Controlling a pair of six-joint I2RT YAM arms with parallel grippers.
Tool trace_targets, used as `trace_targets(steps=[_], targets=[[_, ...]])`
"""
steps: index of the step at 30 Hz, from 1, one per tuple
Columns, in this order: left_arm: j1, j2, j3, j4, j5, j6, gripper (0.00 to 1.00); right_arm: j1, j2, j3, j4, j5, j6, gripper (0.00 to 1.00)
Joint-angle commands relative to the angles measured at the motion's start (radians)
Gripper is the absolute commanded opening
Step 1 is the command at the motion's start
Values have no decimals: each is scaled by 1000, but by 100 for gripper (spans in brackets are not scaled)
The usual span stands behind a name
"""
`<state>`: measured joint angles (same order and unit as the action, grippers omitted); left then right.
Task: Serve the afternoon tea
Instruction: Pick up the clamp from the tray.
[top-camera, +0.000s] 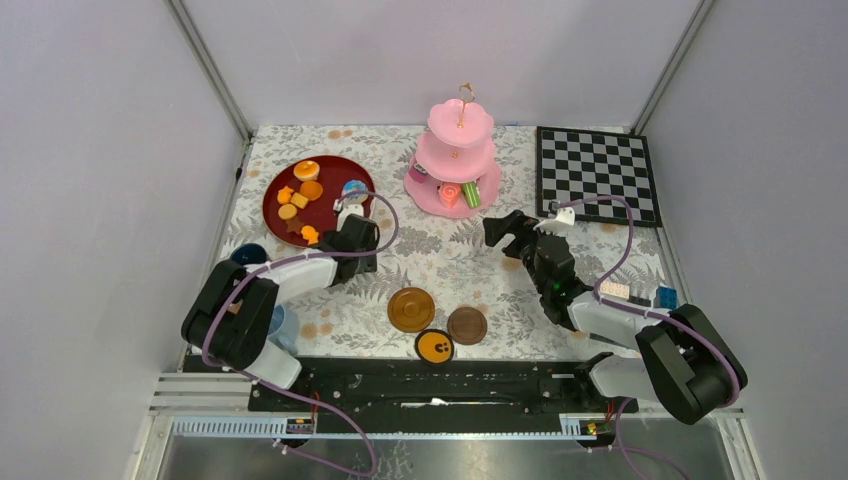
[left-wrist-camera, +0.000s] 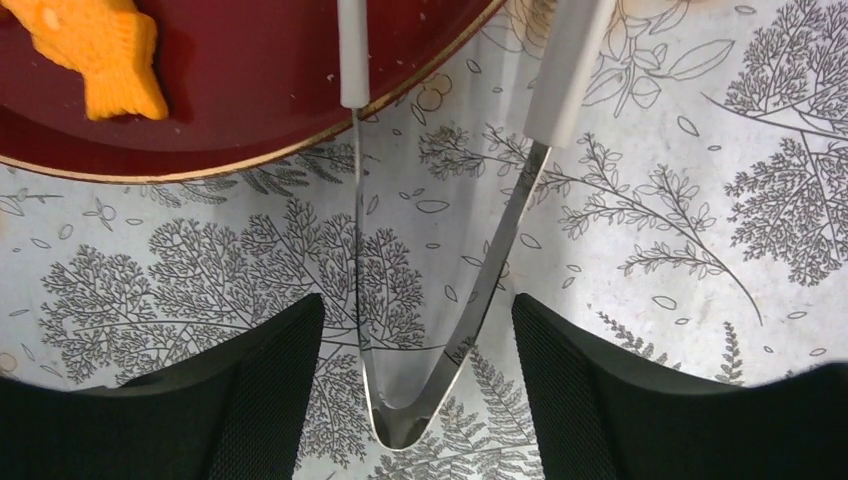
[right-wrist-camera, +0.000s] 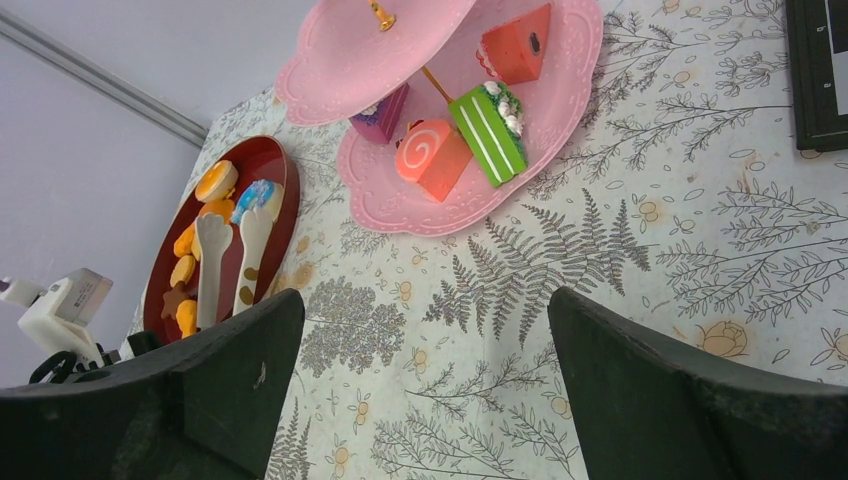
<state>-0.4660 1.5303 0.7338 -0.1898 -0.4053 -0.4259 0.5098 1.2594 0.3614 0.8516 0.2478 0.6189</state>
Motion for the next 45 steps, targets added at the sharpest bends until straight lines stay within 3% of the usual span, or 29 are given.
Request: trace_targets(steps=[1,16,21,30,39,45], targets=[[-2,-51,-43,215,-66,-24,70,-7,1,-2,61,-8,5,100],[-3,129,34,225,-62,-78,70,-8,4,-7,64,-5,8,100],[-3,144,36,237,-76,-92,60,-8,-1,-11,66,0,6,100],[-3,17,33,192,-134,-60,45,-8,-16,-17,66,5,5,100],[2,-99,190,-95,-63,-8,44,-10,-18,-18,66,7,5,100],[62,-129,299,-262,30,35,44,-11,-17,-18,66,4,8,100]])
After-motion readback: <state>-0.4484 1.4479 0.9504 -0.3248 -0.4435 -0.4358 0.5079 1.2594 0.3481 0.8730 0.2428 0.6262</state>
